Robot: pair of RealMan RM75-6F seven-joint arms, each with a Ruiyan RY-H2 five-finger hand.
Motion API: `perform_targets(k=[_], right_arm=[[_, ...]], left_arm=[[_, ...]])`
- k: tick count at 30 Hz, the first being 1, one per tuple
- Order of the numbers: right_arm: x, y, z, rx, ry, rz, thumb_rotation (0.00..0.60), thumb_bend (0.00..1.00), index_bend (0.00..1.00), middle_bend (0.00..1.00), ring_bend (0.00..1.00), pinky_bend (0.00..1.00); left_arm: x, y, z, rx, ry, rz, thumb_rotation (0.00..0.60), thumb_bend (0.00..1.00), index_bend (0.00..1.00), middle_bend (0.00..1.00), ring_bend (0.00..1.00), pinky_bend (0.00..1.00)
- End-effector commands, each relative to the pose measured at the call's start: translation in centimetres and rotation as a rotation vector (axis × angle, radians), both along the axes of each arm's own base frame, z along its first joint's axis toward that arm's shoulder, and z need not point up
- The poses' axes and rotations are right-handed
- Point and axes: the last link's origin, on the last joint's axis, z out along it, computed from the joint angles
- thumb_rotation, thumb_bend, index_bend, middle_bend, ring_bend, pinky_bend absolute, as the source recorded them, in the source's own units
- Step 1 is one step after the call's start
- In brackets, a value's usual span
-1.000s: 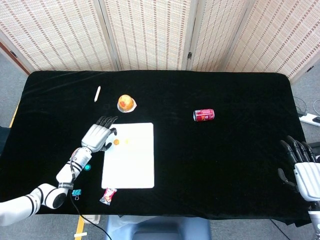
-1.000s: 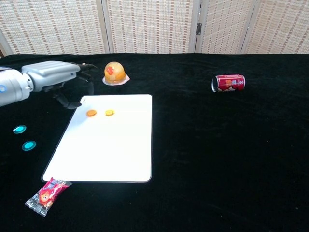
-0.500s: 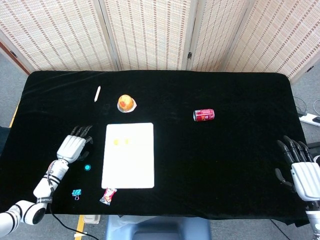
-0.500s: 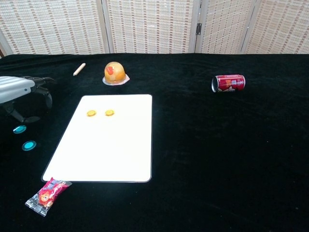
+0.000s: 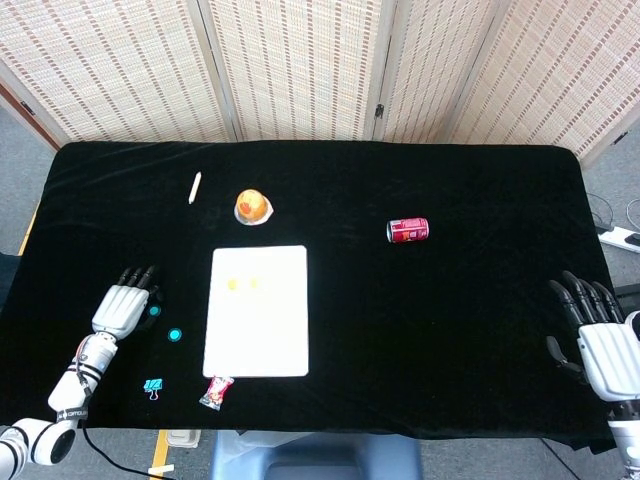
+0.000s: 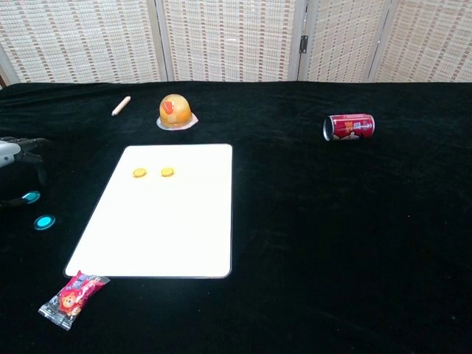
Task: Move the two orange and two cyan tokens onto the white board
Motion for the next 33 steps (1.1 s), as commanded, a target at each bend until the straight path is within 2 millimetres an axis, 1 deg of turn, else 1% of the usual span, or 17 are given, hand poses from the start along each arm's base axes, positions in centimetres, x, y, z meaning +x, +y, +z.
perform_targets(k=[1,20,29,33], right_arm=[[0.08,-0.03,-0.02,0.0,0.0,0.003,0.6,0.46,0.0,0.0,0.0,0.0],[-0.06,0.26,0.12,-0.005,-0.003,0.0,0.6,0.46,0.0,0.0,0.0,0.0],[-0.15,0.3,0.17,-0.006,-0.003,-0.004,0.6,0.46,0.0,0.0,0.0,0.0],[-0.15,0.28,0.17,-0.007,-0.003,-0.005,0.6,0.46,0.0,0.0,0.0,0.0]], left_arm=[[-0.28,-0.09,-0.23,-0.002,-0.004,0.01,0.6,0.41,0.42,0.05,0.0,0.0],[-0.86,0.14,-0.61,-0.004,-0.007,0.033,0.6,0.41,0.43,0.05,0.0,0.0],[-1.06,0.27,-0.74,-0.002,-0.019,0.043,0.6,0.41,0.5,0.05,0.0,0.0],[-1.0,0.3,-0.8,-0.003,-0.027,0.043,0.6,0.42,0.51,0.05,0.0,0.0]])
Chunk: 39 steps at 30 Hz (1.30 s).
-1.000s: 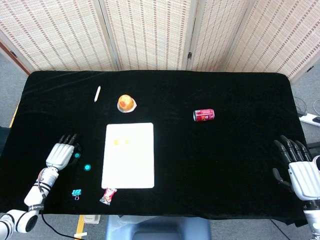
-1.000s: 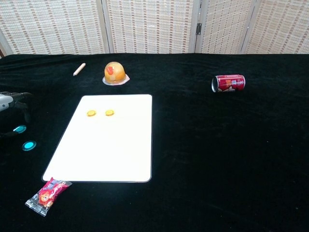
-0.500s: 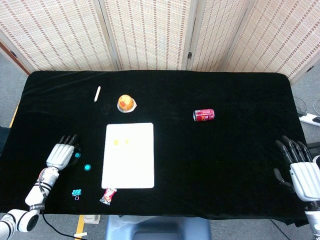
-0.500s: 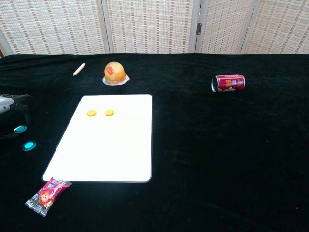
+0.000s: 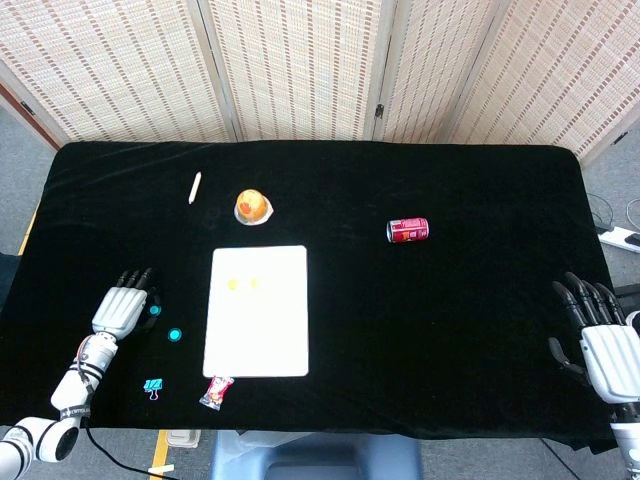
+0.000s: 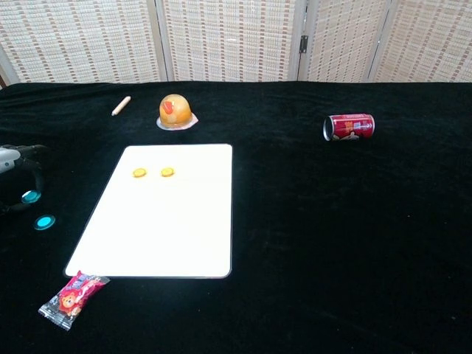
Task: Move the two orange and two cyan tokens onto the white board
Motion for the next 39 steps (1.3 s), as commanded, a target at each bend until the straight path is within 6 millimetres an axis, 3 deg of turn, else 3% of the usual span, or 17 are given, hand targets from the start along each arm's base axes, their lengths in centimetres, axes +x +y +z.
perform_targets(k=[1,7,13,22,31,39], right_arm=[[0.0,0.0,0.0,0.0,0.0,0.0,0.6,0.46,0.0,0.0,0.0,0.0],[0.0,0.0,0.1,-0.003,0.002,0.0,0.6,0.46,0.0,0.0,0.0,0.0],[0.1,-0.1,0.0,-0.002,0.001,0.001,0.6,0.46,0.0,0.0,0.0,0.0],[-0.2,-0.1,0.1,-0.001,0.002,-0.009,0.6,0.46,0.0,0.0,0.0,0.0],[-0.6,-0.1,0.2,-0.006,0.001,-0.021,0.6,0.46,0.0,0.0,0.0,0.0],[-0.6,-0.1,0.1,-0.005,0.001,-0.023,0.6,0.46,0.0,0.0,0.0,0.0]], left_arm=[[0.1,0.0,0.0,-0.002,-0.004,-0.002,0.6,0.41,0.51,0.05,0.0,0.0],[1.2,0.3,0.4,-0.002,-0.032,-0.03,0.6,0.41,0.51,0.05,0.0,0.0],[4.6,1.2,0.7,-0.026,-0.085,-0.104,0.6,0.41,0.5,0.05,0.0,0.0],[9.6,2.6,-1.9,-0.103,-0.083,-0.206,0.6,0.41,0.49,0.05,0.0,0.0],[11.5,3.1,-4.2,-0.152,-0.062,-0.23,0.6,0.41,0.49,0.05,0.0,0.0],[12.0,2.7,-4.9,-0.169,-0.057,-0.244,0.6,0.41,0.48,0.05,0.0,0.0]])
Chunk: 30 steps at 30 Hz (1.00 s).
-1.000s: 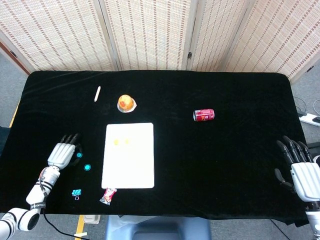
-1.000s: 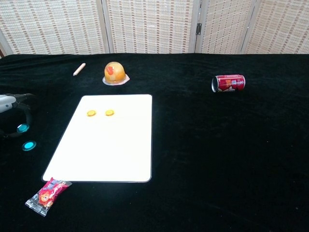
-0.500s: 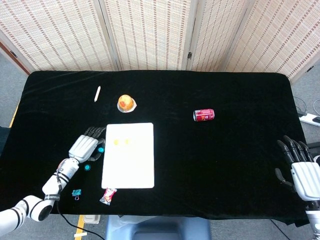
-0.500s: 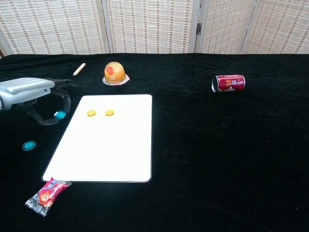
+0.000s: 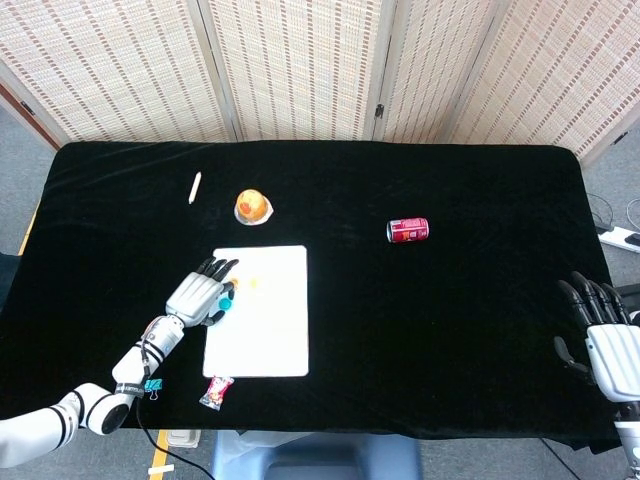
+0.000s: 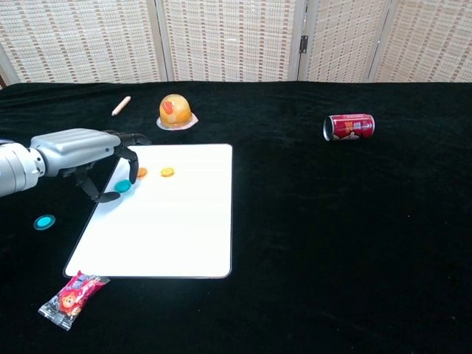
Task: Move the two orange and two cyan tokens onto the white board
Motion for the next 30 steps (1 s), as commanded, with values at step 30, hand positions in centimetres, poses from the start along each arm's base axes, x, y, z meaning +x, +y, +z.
perform_targets(k=[30], right_arm=[[0.2,0.4,0.2,-0.007,-0.005,0.014,0.6,0.46,0.0,0.0,0.0,0.0]], left_arm=[[-1.6,-3.2,3.6,0.026,0.003,-0.048,0.6,0.41,0.41,0.06,0.0,0.0]])
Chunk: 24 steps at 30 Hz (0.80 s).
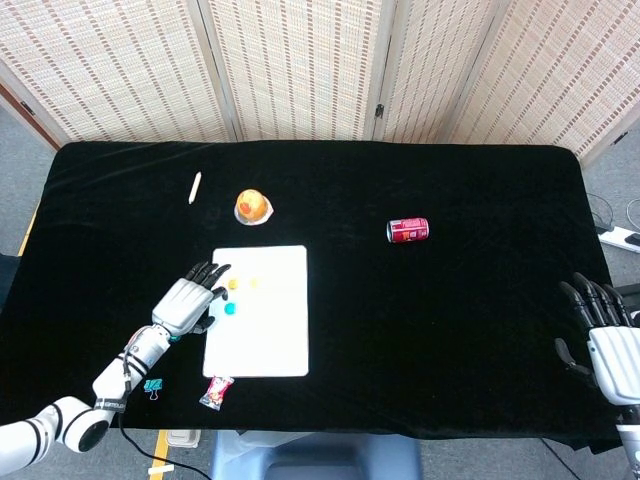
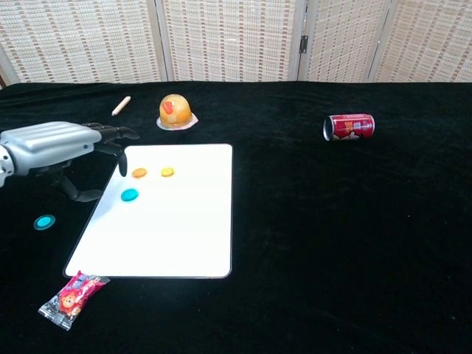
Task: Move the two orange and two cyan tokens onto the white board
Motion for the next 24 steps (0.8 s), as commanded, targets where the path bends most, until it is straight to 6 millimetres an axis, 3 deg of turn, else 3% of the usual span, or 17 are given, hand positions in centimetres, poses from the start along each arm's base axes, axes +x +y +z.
perform_targets(k=[1,12,24], right_arm=[[0.1,0.0,-0.1,0.003,-0.002,0.004,0.6,0.46,0.0,0.0,0.0,0.0],[0.5,-0.6,-0.6,0.022,-0.004,0.025,0.6,0.46,0.0,0.0,0.0,0.0],[0.8,-0.8,-0.8,0.03,-0.002,0.036,0.6,0.46,0.0,0.0,0.0,0.0]], left_arm=[[-1.2,-0.9,1.0,0.004,-0.001,0.009,0.6,0.41,0.41,0.05,0.0,0.0],[-5.5,-3.5,2.3,0.051,0.031,0.058,0.6,0.41,0.4,0.05,0.0,0.0],[-7.3,-5.0,1.5,0.043,0.037,0.116,0.6,0.41,0.41,0.05,0.0,0.0]])
